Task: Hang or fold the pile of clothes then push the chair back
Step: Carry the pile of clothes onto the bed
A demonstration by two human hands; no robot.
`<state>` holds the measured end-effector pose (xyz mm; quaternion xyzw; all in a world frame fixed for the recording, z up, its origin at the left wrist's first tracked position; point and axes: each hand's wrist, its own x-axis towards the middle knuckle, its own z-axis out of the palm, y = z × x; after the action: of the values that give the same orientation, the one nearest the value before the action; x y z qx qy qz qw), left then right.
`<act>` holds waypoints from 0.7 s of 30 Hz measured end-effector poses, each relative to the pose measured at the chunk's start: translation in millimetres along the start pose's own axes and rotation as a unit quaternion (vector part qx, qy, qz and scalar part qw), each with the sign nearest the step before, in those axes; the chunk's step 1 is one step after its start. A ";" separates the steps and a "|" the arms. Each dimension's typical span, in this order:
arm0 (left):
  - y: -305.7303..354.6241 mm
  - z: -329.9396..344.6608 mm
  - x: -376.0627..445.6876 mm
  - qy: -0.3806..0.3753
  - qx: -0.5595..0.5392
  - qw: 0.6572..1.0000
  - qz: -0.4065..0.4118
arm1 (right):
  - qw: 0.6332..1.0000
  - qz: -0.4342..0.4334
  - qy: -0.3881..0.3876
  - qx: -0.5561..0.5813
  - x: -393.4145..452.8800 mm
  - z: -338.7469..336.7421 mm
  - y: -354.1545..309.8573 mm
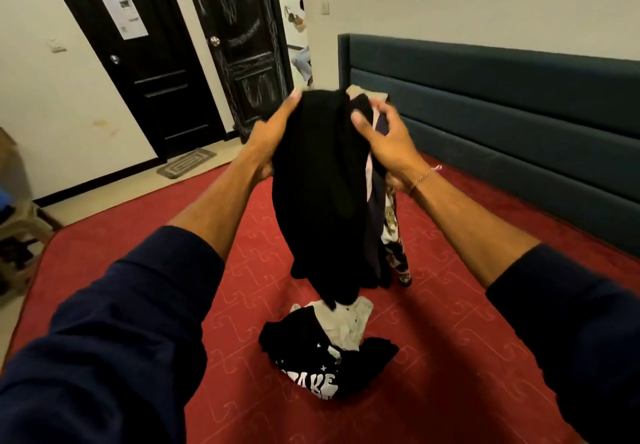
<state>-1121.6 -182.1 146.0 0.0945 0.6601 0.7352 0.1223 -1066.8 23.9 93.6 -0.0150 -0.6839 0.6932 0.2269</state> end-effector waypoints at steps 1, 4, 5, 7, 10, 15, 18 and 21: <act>-25.0 -12.7 3.7 0.030 0.026 0.999 -0.024 | 1.000 0.022 0.001 -0.021 -5.3 1.0 23.8; -111.8 -50.6 4.0 0.080 0.187 0.977 -0.069 | 0.991 0.071 -0.009 -0.109 -28.3 1.7 92.1; -140.3 -60.1 -2.5 0.081 0.227 0.967 -0.087 | 0.987 0.087 -0.016 -0.137 -37.2 1.6 113.5; -186.6 -75.3 -16.4 0.071 0.280 0.948 -0.136 | 0.973 0.138 -0.014 -0.186 -56.3 0.8 148.9; -236.5 -94.5 -32.1 0.052 0.349 0.913 -0.205 | 0.955 0.203 -0.009 -0.216 -78.6 3.8 188.2; -275.4 -129.9 -36.9 0.181 0.397 0.874 -0.213 | 0.965 0.142 -0.006 -0.221 -93.1 20.7 212.5; -279.1 -146.5 -33.9 0.245 0.372 0.874 -0.193 | 0.970 0.054 -0.022 -0.236 -92.9 29.0 217.4; -296.2 -152.2 -36.2 0.158 0.393 0.884 -0.198 | 0.935 0.054 -0.094 -0.338 -89.1 35.6 232.6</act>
<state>-1116.5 -308.1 -164.3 -0.1147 0.9102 0.3817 0.1123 -1067.1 -30.6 -152.1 -0.0631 -0.8943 0.4303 0.1052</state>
